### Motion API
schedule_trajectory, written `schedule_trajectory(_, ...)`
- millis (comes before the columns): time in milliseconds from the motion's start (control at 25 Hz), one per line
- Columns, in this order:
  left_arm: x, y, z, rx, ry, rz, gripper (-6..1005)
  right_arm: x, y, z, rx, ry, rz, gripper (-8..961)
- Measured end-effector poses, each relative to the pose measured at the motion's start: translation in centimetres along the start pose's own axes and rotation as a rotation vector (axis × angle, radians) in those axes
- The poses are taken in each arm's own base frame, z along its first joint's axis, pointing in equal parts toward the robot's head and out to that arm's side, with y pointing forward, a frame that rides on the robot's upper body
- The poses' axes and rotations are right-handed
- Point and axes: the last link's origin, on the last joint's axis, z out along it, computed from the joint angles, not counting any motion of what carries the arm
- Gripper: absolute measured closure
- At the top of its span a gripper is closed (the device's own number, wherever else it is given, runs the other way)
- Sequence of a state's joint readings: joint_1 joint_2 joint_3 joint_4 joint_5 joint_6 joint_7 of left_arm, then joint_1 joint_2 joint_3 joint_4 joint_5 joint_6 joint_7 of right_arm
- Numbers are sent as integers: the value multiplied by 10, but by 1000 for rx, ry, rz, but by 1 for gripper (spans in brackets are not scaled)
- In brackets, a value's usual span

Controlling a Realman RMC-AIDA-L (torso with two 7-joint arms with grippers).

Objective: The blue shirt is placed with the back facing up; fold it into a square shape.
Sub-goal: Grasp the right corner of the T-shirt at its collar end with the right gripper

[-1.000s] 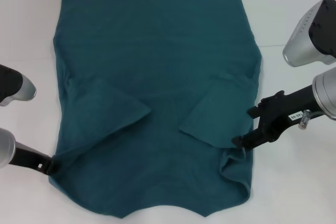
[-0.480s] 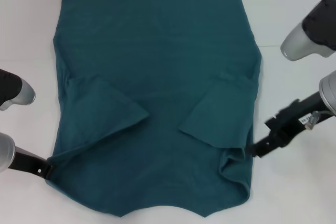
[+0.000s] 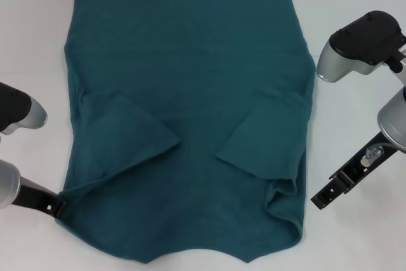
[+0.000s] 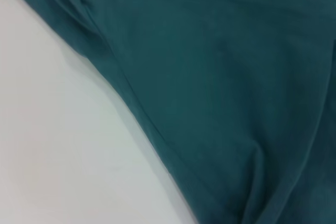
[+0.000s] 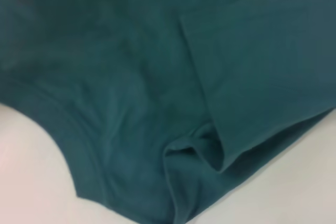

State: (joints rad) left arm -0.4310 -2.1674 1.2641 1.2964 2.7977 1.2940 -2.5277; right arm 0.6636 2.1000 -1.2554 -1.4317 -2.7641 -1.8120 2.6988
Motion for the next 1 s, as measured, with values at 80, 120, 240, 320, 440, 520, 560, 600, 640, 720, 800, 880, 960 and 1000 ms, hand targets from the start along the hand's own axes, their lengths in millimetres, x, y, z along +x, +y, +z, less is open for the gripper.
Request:
schedule_trajectory(80,0,0,0,-2,-1,1,974,-1,0,2,1,-9,23,39)
schedule_trajectory(120,-1,1,1,-4,-4,2,973,-1,0,4,-2,-10,33,39)
schedule_trajectory(240,-2,1,2,-6,-9,4,972,-3,2,12,-4,-4,50,40)
schedule_trajectory(320,-2,2,3,-7,-10,8,971,-6,5,21,-8,-7,62,41)
schedule_trajectory(440,-2,2,3,-8,-10,12,969,-8,6,27,-21,-18,76,41)
schedule_trajectory(520,-2,3,4,-11,-13,15,968,-10,6,31,-27,-33,96,42)
schedule_trajectory(560,-3,3,4,-12,-15,15,968,-11,5,33,-26,-38,103,42)
schedule_trajectory(600,-3,3,4,-12,-15,15,967,-12,5,36,-30,-45,110,42)
schedule_trajectory(640,-3,3,4,-12,-16,14,967,-13,5,37,-32,-50,115,42)
schedule_trajectory(720,-4,2,5,-11,-16,14,966,-14,4,41,-39,-60,124,43)
schedule_trajectory(800,-3,2,5,-9,-15,16,965,-14,3,44,-38,-66,135,43)
schedule_trajectory(880,-2,2,5,-9,-14,17,963,-15,1,46,-35,-72,142,44)
schedule_trajectory(960,-1,2,5,-8,-12,19,962,-15,0,48,-34,-77,147,56)
schedule_trajectory(1000,-1,2,5,-8,-12,20,962,-15,-1,49,-34,-77,150,68)
